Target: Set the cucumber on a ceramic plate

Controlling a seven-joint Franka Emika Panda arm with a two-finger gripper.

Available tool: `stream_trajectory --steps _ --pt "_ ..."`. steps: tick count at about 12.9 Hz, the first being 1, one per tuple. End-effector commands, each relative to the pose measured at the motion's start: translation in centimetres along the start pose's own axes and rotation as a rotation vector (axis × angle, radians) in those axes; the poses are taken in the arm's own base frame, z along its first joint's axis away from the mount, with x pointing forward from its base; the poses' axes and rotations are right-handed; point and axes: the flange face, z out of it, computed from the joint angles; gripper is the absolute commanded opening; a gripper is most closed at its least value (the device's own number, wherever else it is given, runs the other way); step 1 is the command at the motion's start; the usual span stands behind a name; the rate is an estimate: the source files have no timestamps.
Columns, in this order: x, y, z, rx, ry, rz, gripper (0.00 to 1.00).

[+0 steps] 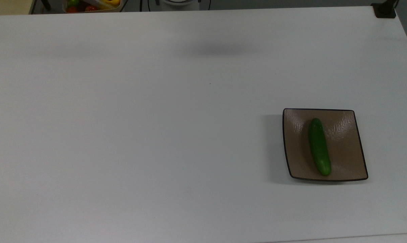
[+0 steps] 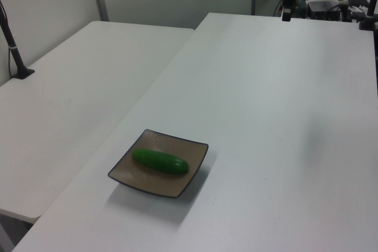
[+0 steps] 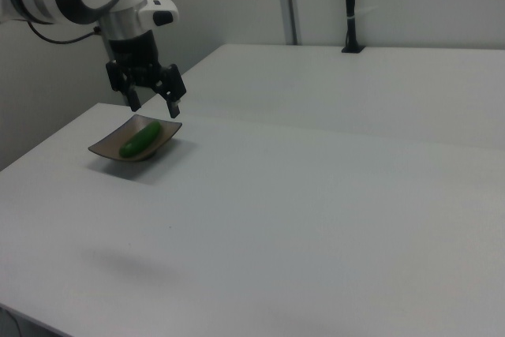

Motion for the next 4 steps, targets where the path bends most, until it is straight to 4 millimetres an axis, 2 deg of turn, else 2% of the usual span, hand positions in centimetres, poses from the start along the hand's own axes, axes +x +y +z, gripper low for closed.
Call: stream_trajectory --steps 1,4 --pt "-0.03 2.28 -0.16 -0.013 0.023 -0.074 1.00" --pt "-0.10 2.11 -0.20 -0.012 0.020 -0.062 1.00"
